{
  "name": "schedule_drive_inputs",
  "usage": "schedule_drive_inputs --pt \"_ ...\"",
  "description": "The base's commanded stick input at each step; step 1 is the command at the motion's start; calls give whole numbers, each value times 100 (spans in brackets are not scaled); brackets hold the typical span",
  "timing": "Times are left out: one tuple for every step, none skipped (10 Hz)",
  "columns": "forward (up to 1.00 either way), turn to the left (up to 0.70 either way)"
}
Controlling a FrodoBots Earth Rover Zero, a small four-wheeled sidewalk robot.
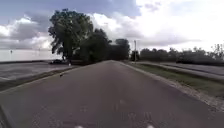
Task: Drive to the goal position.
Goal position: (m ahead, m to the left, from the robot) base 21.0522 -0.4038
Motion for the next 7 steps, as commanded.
schedule_drive_inputs --pt "70 0" --pt "70 0" --pt "70 0" --pt "70 0" --pt "70 0" --pt "70 0" --pt "70 0"
